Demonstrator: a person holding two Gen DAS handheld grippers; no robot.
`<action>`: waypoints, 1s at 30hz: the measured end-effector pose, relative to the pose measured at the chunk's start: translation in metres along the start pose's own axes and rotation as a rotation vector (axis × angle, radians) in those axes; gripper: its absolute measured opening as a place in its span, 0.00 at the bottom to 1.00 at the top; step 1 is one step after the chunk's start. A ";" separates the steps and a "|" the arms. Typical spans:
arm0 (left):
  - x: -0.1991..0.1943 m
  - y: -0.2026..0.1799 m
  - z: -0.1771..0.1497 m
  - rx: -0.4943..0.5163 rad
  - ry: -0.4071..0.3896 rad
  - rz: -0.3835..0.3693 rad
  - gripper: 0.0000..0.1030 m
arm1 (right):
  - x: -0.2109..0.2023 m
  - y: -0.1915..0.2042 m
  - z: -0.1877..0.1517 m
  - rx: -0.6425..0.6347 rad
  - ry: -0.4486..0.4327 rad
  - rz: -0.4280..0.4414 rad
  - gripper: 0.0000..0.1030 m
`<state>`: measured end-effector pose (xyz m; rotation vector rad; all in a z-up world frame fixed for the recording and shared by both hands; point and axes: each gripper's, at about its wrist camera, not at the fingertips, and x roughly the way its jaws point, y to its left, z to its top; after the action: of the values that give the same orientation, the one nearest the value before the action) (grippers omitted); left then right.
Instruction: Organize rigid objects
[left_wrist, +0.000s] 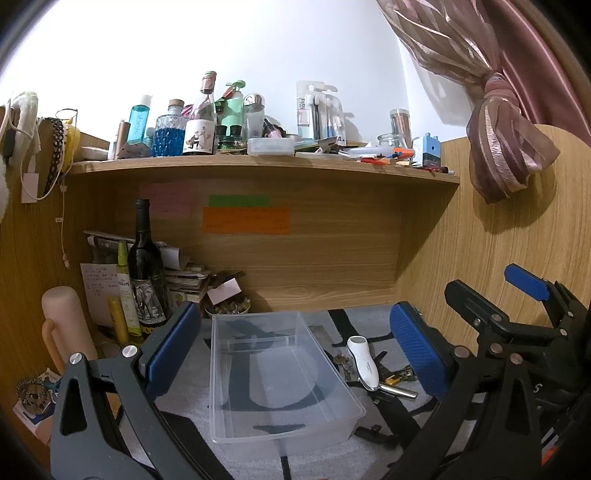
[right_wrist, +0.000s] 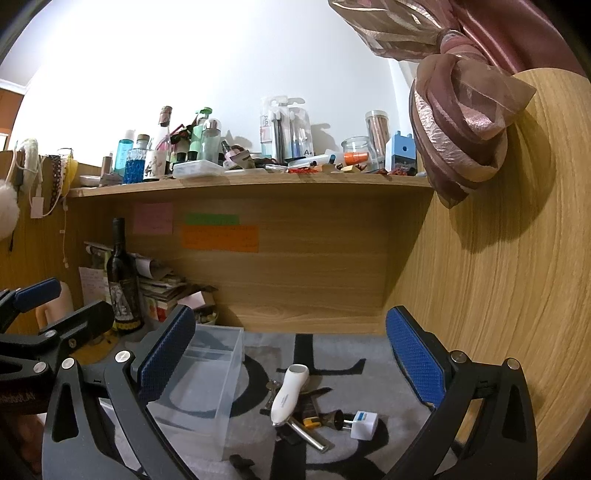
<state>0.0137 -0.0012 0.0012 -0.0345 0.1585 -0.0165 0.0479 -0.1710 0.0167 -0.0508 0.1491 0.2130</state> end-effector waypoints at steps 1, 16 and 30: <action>0.000 0.000 0.000 0.000 0.000 0.000 1.00 | 0.000 0.000 0.000 0.001 -0.001 0.001 1.00; 0.000 -0.001 0.000 0.002 -0.002 0.001 1.00 | 0.001 0.000 0.001 0.006 -0.006 0.004 1.00; -0.003 -0.001 0.002 0.003 -0.009 -0.005 1.00 | 0.000 0.002 0.001 0.014 -0.009 0.007 1.00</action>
<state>0.0112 -0.0021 0.0032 -0.0316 0.1496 -0.0216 0.0477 -0.1692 0.0178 -0.0356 0.1418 0.2193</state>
